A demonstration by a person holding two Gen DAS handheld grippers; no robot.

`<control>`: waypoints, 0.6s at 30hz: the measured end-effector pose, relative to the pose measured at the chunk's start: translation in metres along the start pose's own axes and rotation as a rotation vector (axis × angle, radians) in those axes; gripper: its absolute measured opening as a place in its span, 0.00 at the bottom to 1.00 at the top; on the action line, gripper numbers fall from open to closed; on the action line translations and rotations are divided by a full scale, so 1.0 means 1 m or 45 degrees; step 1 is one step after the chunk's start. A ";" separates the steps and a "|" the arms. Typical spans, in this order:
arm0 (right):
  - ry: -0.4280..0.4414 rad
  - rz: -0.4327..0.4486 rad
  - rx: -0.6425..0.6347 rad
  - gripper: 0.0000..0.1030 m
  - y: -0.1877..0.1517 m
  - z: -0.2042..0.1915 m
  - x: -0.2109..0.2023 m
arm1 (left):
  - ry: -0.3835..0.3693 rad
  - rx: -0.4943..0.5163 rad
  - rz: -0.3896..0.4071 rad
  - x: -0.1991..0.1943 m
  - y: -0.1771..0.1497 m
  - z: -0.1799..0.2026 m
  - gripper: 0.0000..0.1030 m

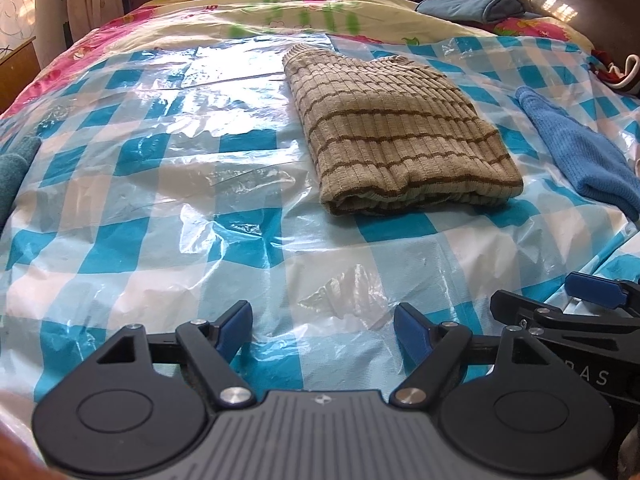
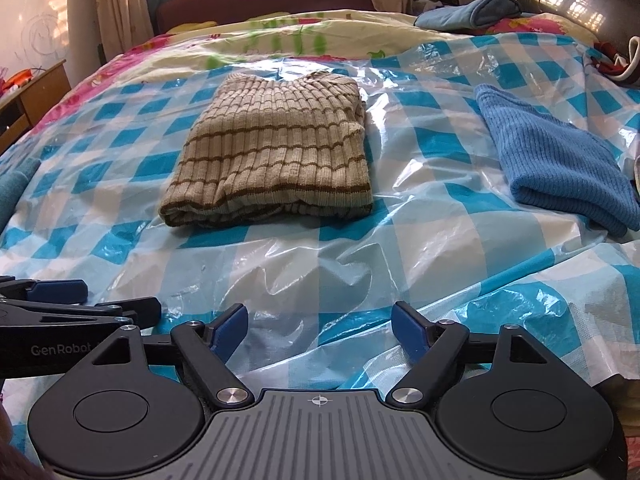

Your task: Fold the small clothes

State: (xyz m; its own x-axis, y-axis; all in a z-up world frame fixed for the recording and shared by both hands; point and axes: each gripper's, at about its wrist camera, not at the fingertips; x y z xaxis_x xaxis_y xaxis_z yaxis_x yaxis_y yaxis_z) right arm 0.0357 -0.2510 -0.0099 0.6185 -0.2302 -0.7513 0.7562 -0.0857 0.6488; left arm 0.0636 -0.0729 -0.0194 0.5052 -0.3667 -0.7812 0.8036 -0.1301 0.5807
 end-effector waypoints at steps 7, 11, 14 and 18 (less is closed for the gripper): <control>0.000 -0.017 0.004 0.80 -0.001 0.000 0.003 | 0.022 -0.002 -0.009 0.001 0.000 0.000 0.80; -0.010 -0.023 -0.004 0.80 -0.001 -0.001 0.004 | 0.035 -0.004 -0.014 0.003 0.000 0.000 0.80; -0.009 -0.021 -0.002 0.81 -0.001 -0.001 0.003 | 0.046 -0.001 -0.006 0.002 0.000 0.002 0.80; 0.002 -0.020 0.008 0.81 -0.002 0.000 0.002 | 0.045 -0.009 0.002 0.001 0.000 0.002 0.80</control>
Point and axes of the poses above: each gripper's, at about its wrist camera, not at the fingertips, and x roughly the way its jaws point, z to its right, y to its top, and after that the axes turned 13 degrees about -y, right-handed
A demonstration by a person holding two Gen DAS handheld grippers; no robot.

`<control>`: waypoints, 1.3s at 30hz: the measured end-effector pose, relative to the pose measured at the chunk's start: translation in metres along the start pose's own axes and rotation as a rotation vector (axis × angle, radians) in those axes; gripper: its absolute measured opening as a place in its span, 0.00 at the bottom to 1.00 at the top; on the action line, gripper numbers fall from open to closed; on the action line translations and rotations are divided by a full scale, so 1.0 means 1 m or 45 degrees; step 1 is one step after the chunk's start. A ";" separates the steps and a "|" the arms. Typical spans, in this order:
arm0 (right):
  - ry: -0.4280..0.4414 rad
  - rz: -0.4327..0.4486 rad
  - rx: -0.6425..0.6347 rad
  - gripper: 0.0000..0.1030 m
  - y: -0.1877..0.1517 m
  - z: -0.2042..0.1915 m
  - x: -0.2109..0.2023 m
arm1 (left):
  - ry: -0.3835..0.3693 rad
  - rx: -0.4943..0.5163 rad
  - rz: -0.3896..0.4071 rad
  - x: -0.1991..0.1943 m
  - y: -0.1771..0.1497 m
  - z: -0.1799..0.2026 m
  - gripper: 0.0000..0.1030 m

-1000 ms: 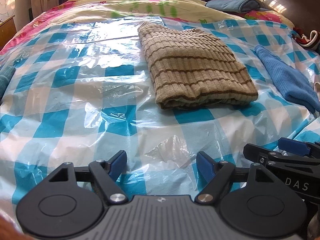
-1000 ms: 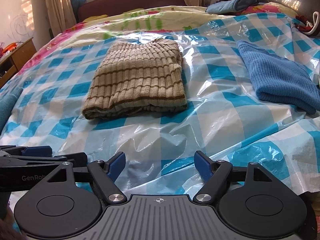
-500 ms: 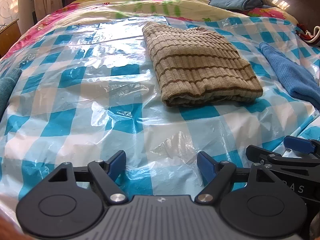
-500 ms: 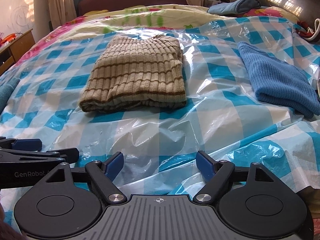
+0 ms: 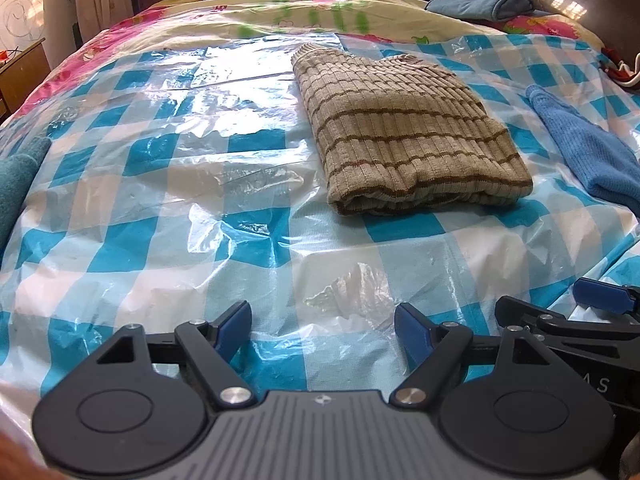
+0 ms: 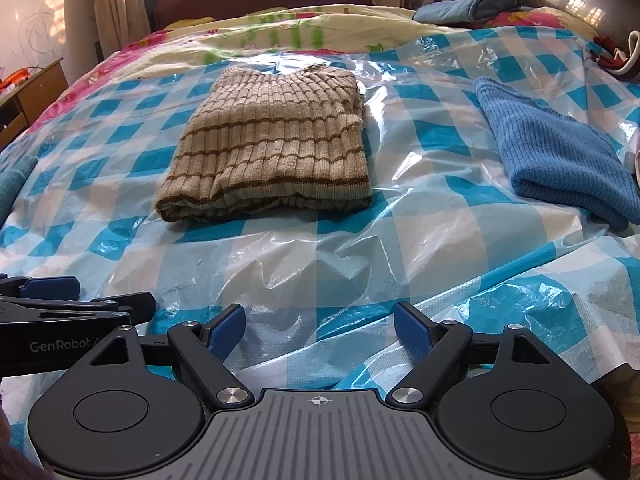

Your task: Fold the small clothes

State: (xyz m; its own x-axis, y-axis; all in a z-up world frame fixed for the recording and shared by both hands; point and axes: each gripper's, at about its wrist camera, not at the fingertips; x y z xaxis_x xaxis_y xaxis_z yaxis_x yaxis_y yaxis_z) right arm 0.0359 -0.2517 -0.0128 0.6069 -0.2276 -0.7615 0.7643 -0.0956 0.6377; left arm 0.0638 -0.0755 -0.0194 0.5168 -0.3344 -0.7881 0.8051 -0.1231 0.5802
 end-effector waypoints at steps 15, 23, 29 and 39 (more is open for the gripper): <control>0.014 -0.001 0.013 0.81 0.001 0.003 0.001 | 0.005 -0.008 -0.003 0.001 0.001 0.000 0.80; 0.016 -0.001 0.014 0.81 0.001 0.004 0.001 | 0.005 -0.012 -0.006 0.001 0.001 0.001 0.80; 0.010 -0.001 0.010 0.81 0.001 0.003 0.001 | 0.010 -0.007 -0.003 0.001 0.001 0.001 0.80; -0.013 0.020 0.022 0.81 0.002 0.003 -0.005 | -0.009 -0.017 0.014 -0.004 0.002 0.000 0.82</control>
Point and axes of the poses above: each gripper's, at about its wrist camera, not at the fingertips, and x roughly the way its jaws point, z to its right, y to its top, and after that the axes turned 13 degrees about -y, right-handed
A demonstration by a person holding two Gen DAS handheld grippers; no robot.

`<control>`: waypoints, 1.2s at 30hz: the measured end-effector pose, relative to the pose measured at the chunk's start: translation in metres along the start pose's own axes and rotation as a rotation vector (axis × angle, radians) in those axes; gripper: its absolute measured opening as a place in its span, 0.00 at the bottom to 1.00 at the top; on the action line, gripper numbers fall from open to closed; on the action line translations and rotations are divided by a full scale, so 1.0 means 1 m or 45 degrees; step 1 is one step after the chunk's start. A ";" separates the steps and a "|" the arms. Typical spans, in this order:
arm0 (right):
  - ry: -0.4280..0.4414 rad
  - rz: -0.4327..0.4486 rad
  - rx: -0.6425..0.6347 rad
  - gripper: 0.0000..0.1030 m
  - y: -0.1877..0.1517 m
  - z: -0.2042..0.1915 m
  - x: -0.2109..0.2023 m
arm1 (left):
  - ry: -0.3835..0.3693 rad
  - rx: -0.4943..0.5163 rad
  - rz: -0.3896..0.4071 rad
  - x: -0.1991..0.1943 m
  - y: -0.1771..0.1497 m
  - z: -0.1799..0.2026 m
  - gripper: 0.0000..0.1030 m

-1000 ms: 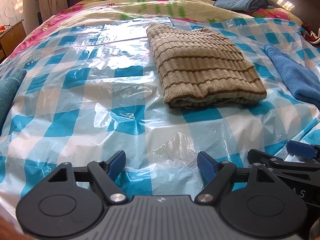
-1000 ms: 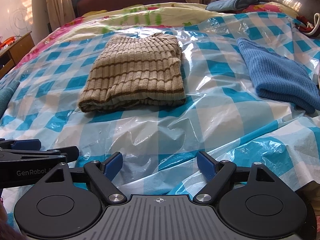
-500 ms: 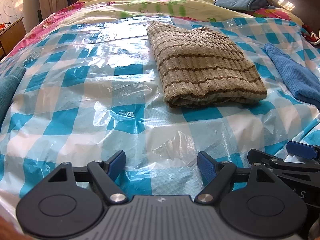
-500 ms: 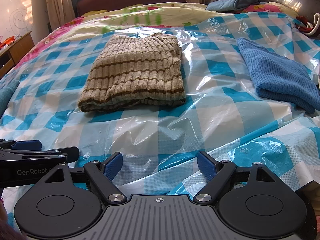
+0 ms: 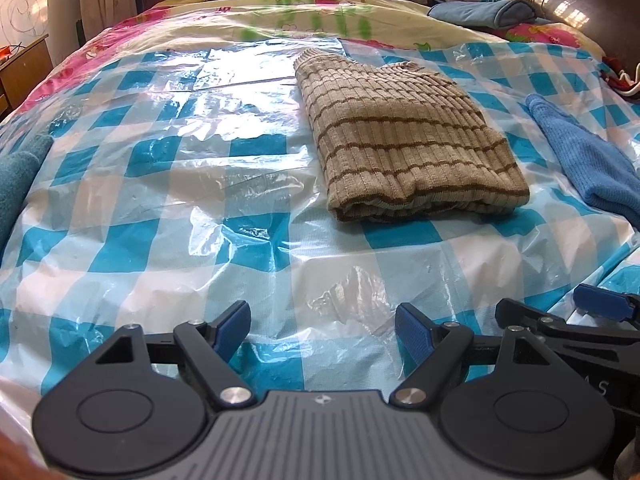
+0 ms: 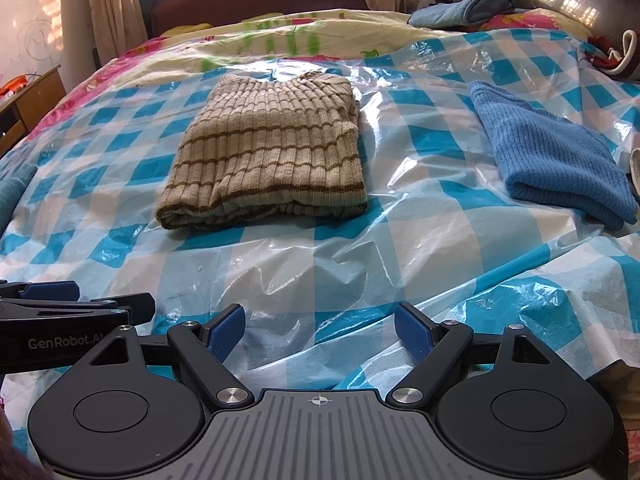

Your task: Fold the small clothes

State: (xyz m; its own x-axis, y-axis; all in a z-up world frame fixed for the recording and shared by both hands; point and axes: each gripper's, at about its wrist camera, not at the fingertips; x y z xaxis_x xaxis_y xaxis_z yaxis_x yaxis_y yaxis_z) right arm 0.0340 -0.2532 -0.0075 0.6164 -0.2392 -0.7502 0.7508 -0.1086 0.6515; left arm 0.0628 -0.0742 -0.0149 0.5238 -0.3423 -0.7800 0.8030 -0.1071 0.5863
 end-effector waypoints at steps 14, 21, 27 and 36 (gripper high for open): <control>-0.116 -0.024 -0.012 0.88 0.013 -0.006 -0.004 | -0.010 -0.037 -0.003 -0.004 0.005 -0.003 0.82; -0.124 -0.092 -0.013 0.88 0.022 -0.009 0.004 | -0.026 -0.052 0.002 -0.005 0.014 -0.005 0.82; -0.116 -0.090 -0.013 0.88 0.025 -0.009 0.005 | -0.003 -0.058 -0.009 -0.002 0.017 -0.008 0.84; -0.120 -0.092 -0.020 0.88 0.027 -0.011 0.006 | 0.012 -0.055 -0.027 0.004 0.021 -0.009 0.84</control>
Point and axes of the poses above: each gripper's, at about its wrist camera, not at the fingertips, and x roughly the way its jaws point, z to its right, y to its top, and after that the axes turned 13 degrees about -y, right-handed
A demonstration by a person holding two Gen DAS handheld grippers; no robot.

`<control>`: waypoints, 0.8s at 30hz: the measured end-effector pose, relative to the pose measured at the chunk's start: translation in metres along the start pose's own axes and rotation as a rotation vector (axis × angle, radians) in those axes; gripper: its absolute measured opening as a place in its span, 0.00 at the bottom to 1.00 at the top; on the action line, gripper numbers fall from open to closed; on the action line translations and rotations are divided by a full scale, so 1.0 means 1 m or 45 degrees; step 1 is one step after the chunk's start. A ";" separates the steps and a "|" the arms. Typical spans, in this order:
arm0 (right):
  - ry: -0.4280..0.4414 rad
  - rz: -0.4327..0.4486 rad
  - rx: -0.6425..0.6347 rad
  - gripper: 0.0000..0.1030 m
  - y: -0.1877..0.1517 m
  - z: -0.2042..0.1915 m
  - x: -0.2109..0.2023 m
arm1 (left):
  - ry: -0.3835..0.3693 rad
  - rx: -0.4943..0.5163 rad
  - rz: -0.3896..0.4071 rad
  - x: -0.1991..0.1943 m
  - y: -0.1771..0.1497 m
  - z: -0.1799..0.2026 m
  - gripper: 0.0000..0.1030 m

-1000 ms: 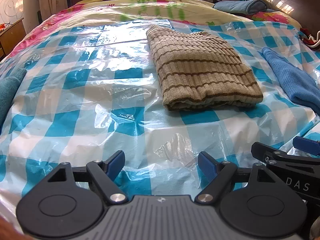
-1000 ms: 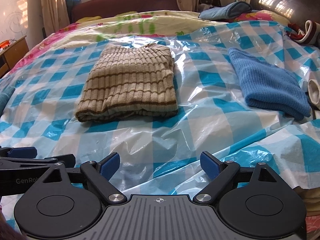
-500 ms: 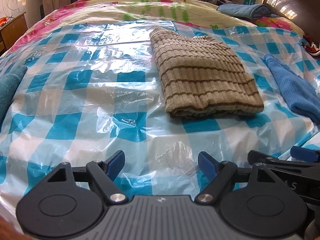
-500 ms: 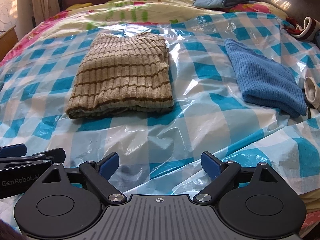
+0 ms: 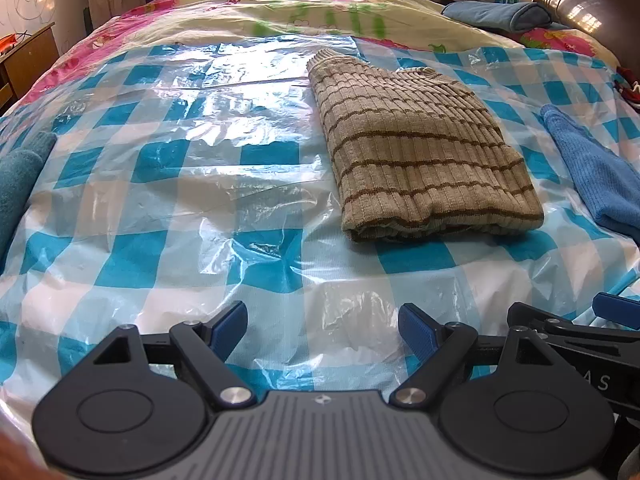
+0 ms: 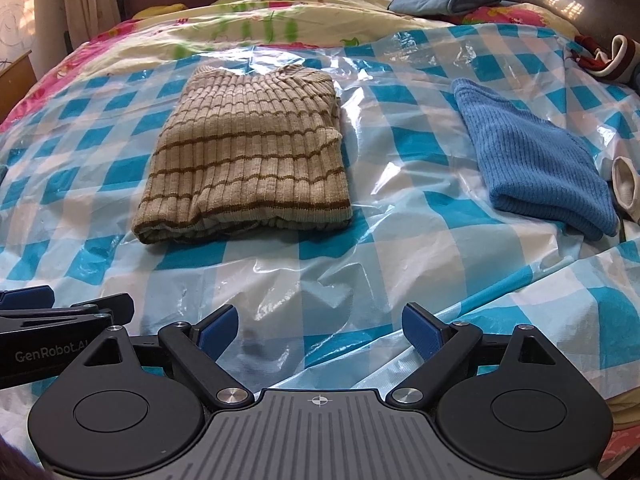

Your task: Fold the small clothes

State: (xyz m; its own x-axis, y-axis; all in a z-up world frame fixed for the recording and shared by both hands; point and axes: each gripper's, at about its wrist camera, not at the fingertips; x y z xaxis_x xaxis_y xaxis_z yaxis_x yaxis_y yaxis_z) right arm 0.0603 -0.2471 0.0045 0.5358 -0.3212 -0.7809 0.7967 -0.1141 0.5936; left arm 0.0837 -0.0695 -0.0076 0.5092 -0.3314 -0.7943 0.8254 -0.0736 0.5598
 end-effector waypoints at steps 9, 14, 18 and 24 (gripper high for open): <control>0.005 -0.004 -0.008 0.88 0.005 0.000 0.001 | -0.008 -0.020 -0.040 0.005 0.006 -0.002 0.84; 0.006 -0.013 -0.010 0.88 0.005 -0.001 0.002 | -0.004 -0.020 -0.050 0.006 0.006 -0.002 0.84; 0.007 -0.012 -0.008 0.88 0.005 0.000 0.002 | -0.002 -0.014 -0.051 0.005 0.008 -0.001 0.84; 0.017 -0.022 0.002 0.88 0.005 0.001 0.003 | -0.009 -0.019 -0.058 0.006 0.007 -0.002 0.84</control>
State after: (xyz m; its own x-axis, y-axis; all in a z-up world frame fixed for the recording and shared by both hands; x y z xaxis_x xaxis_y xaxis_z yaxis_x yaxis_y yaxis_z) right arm 0.0660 -0.2495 0.0051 0.5258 -0.3069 -0.7933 0.8052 -0.1212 0.5805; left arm 0.0925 -0.0701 -0.0087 0.4693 -0.3345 -0.8172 0.8513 -0.0744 0.5193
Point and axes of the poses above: each gripper's, at about its wrist camera, not at the fingertips, and x roughly the way its jaws point, z to its right, y to its top, and after that the axes turned 13 degrees about -y, right-handed
